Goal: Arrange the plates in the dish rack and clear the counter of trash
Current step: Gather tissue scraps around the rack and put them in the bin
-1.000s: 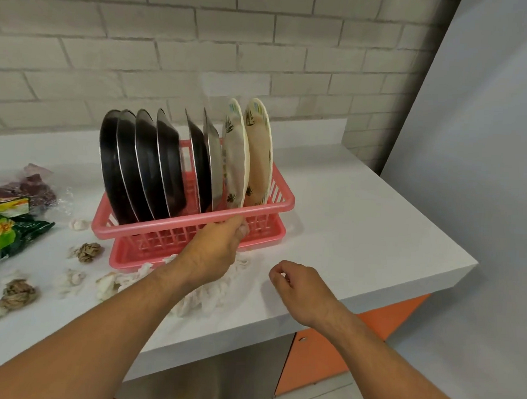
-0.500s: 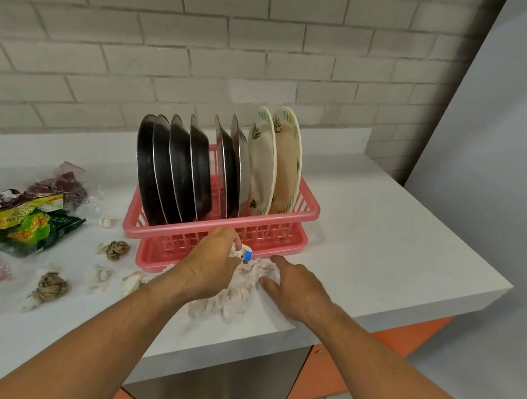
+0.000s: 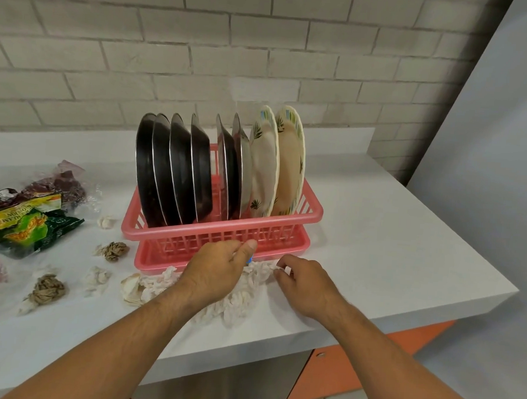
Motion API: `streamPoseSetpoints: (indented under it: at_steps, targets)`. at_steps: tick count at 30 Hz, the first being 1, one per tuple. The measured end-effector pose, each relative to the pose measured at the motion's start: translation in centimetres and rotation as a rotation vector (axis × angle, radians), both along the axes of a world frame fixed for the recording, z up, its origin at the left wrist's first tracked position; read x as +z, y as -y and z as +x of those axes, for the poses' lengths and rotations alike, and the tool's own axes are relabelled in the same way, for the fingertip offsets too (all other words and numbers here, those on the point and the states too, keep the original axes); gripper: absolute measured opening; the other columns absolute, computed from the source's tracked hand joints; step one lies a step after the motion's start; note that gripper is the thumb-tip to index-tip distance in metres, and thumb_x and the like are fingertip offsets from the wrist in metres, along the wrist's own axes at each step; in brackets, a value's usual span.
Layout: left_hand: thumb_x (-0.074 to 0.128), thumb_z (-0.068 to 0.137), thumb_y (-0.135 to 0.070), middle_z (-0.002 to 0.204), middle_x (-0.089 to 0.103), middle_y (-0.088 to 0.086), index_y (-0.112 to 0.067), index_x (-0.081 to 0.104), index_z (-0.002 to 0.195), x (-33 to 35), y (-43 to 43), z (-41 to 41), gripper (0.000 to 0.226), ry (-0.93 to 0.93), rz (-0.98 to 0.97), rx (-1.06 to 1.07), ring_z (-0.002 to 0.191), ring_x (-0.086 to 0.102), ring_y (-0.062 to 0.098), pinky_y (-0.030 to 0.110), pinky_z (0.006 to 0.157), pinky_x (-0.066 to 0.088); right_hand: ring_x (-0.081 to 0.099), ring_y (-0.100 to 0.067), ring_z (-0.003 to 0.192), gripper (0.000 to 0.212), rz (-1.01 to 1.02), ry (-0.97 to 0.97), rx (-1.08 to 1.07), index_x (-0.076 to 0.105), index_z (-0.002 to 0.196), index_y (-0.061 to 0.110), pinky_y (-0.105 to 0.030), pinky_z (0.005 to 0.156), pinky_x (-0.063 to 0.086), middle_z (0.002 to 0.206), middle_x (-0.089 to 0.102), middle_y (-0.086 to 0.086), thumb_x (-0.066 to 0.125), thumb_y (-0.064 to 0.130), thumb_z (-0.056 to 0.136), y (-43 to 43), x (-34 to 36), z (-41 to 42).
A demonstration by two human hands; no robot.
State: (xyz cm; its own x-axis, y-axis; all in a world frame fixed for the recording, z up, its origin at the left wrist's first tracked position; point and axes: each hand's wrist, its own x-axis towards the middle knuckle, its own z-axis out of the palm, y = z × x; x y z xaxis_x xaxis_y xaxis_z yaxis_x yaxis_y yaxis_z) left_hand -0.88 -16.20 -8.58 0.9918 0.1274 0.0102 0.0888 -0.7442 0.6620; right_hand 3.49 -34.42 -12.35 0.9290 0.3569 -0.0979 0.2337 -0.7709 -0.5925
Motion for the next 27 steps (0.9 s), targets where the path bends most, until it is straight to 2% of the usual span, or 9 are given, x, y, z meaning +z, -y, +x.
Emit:
streamPoseSetpoints:
  at_steps: [3,5,7,9,14,18,21,24,27]
  targets:
    - [0.061,0.084,-0.055,0.104,0.06,-0.012,-0.028,0.065,0.091,0.1,0.6,0.1,0.027,-0.058,0.084,-0.094,0.098,0.055,0.009,0.028,0.084,0.046,0.057,-0.01,0.065,0.015,0.085,-0.068,0.015,0.064,0.091,0.027,-0.024,0.061,0.043,0.076,0.064,0.005,0.052,0.036,0.096,0.7,0.8,0.0]
    - [0.072,0.081,-0.038,0.12,0.048,-0.011,-0.031,0.059,0.116,0.0,1.0,0.0,0.038,-0.144,0.187,-0.183,0.113,0.047,0.012,0.024,0.092,0.04,0.055,-0.01,0.064,0.015,0.103,-0.091,0.016,0.065,0.09,0.026,-0.023,0.061,0.043,0.078,0.063,0.004,0.054,0.034,0.095,1.2,1.2,0.0]
    - [0.067,0.087,-0.018,0.129,0.044,-0.006,-0.026,0.052,0.131,-0.4,1.4,0.3,0.047,-0.132,0.256,-0.231,0.122,0.042,0.015,0.02,0.095,0.034,0.054,-0.009,0.065,0.015,0.091,-0.094,0.01,0.066,0.091,0.026,-0.021,0.061,0.042,0.079,0.062,0.006,0.054,0.034,0.095,1.7,1.5,0.0]
    - [0.057,0.091,-0.006,0.131,0.045,-0.004,-0.023,0.053,0.133,-0.4,1.8,0.5,0.046,-0.1,0.273,-0.246,0.124,0.042,0.016,0.02,0.097,0.032,0.054,-0.008,0.064,0.015,0.079,-0.101,0.002,0.066,0.093,0.026,-0.02,0.059,0.041,0.078,0.061,0.005,0.054,0.036,0.095,2.1,1.6,0.0]
    - [0.047,0.092,0.0,0.139,0.05,-0.006,-0.027,0.051,0.132,-0.5,2.7,0.8,0.049,-0.056,0.07,-0.233,0.128,0.045,0.015,0.023,0.101,0.036,0.055,-0.007,0.067,0.016,0.105,-0.119,0.0,0.069,0.095,0.029,-0.02,0.06,0.04,0.081,0.062,0.008,0.056,0.038,0.094,2.1,1.8,-0.3]
    - [0.042,0.085,0.004,0.124,0.058,-0.004,-0.026,0.059,0.12,-1.2,4.0,0.8,0.05,-0.094,0.005,-0.317,0.114,0.053,0.014,0.03,0.098,0.045,0.052,-0.003,0.062,0.015,0.241,-0.137,0.02,0.074,0.099,0.028,-0.016,0.059,0.04,0.078,0.064,0.013,0.06,0.032,0.093,1.6,2.1,-1.0]
    - [0.042,0.085,0.003,0.101,0.063,-0.002,-0.023,0.059,0.11,-1.8,4.5,0.8,0.04,-0.127,-0.025,-0.288,0.094,0.06,0.017,0.032,0.078,0.053,0.049,0.003,0.055,0.013,0.325,-0.151,-0.003,0.075,0.092,0.025,-0.01,0.055,0.038,0.061,0.059,0.021,0.063,0.03,0.092,1.8,2.7,-1.2]
    - [0.043,0.087,0.002,0.077,0.059,0.002,-0.015,0.059,0.087,-2.0,4.8,1.0,0.024,-0.128,-0.042,-0.212,0.081,0.062,0.024,0.033,0.064,0.048,0.049,0.002,0.057,0.013,0.409,-0.197,0.004,0.076,0.086,0.025,-0.012,0.058,0.04,0.062,0.061,0.017,0.064,0.029,0.092,2.1,3.3,-1.5]
    - [0.045,0.085,0.004,0.072,0.057,0.002,-0.017,0.058,0.076,-1.7,4.8,1.3,0.026,-0.093,-0.075,-0.126,0.073,0.058,0.021,0.033,0.061,0.047,0.05,0.001,0.059,0.011,0.448,-0.216,0.014,0.075,0.087,0.03,-0.012,0.061,0.04,0.066,0.063,0.015,0.065,0.034,0.09,2.2,3.8,-1.9]
